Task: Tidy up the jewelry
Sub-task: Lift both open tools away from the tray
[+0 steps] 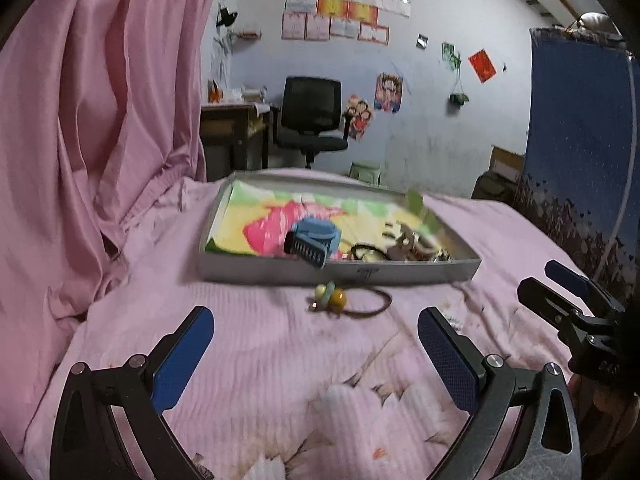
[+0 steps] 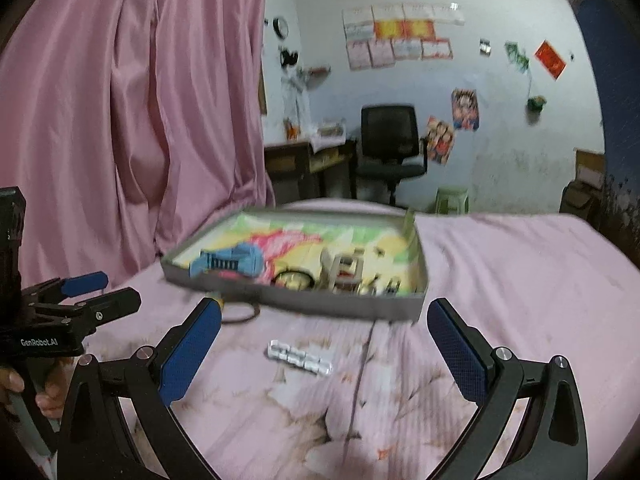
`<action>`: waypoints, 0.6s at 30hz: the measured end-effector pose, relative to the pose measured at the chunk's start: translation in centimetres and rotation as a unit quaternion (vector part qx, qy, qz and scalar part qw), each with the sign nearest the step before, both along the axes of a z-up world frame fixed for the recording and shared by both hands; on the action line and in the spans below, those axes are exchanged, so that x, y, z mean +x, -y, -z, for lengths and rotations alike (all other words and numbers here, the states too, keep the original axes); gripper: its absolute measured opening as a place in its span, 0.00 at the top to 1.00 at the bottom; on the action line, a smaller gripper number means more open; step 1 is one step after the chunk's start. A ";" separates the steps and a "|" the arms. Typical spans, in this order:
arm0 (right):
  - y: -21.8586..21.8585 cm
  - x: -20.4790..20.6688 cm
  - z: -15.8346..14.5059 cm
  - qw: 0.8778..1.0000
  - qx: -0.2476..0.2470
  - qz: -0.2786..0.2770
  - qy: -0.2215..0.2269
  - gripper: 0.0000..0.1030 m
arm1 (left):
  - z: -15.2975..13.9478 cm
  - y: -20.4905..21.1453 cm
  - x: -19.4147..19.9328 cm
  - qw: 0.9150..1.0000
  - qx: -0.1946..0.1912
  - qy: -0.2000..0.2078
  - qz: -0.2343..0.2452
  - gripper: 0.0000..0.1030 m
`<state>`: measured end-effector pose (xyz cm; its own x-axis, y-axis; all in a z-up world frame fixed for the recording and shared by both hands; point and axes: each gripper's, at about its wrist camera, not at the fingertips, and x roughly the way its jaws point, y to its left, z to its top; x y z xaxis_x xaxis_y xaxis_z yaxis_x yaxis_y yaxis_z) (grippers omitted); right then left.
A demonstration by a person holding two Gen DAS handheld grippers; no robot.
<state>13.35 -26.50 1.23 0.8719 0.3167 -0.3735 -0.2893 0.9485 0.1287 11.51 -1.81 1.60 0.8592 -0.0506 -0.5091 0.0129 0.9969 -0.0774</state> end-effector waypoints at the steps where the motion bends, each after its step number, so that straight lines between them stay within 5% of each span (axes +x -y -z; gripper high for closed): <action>1: 0.0 0.3 0.3 1.000 -0.002 -0.002 -0.010 0.01 | 0.3 -0.1 0.3 1.000 0.001 -0.010 0.001 0.00; 14: -2.0 4.0 4.4 0.989 -0.032 -0.044 -0.138 0.02 | 3.3 -1.0 4.5 0.993 -0.025 -0.112 0.029 0.01; 18: -2.6 4.9 5.3 0.985 -0.039 -0.053 -0.158 0.22 | 3.5 -1.3 5.4 0.992 -0.039 -0.116 0.032 0.02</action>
